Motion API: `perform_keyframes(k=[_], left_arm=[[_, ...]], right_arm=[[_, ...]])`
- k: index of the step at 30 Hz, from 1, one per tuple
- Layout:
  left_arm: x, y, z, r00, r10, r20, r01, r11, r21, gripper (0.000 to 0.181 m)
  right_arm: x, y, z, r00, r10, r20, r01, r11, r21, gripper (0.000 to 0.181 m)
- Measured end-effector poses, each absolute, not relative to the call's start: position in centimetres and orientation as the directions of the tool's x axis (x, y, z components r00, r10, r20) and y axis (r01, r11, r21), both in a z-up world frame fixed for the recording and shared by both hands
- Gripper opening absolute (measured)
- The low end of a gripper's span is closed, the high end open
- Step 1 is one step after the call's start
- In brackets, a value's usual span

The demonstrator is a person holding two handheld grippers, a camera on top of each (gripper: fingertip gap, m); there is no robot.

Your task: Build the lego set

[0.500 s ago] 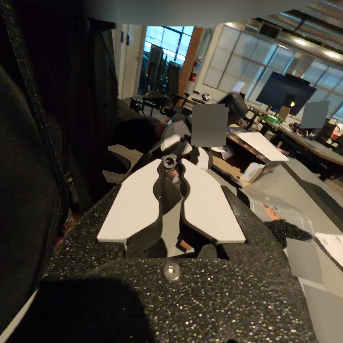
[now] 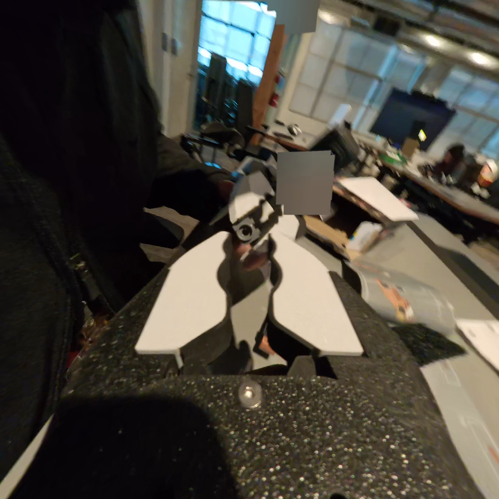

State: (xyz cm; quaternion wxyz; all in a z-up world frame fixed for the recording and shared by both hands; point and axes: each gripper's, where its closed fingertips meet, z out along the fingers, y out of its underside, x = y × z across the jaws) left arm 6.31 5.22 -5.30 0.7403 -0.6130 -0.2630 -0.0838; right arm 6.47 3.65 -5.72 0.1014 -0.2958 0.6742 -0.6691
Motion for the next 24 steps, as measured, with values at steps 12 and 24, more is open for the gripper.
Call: perform_keyframes(k=[12, 24], left_arm=[[3.9, 4.1, -6.7, 0.759, 0.624, -0.183, -0.065, -0.206, -0.976, 0.017], [3.5, 4.4, -8.1, 0.742, 0.622, -0.251, -0.058, -0.313, -0.948, 0.017]], right_arm=[[4.7, 3.4, -6.5, -0.836, -0.31, -0.453, 0.367, 0.298, -0.881, 0.024], [5.0, 3.6, -8.0, -0.902, -0.236, -0.362, 0.244, 0.411, -0.878, 0.023]])
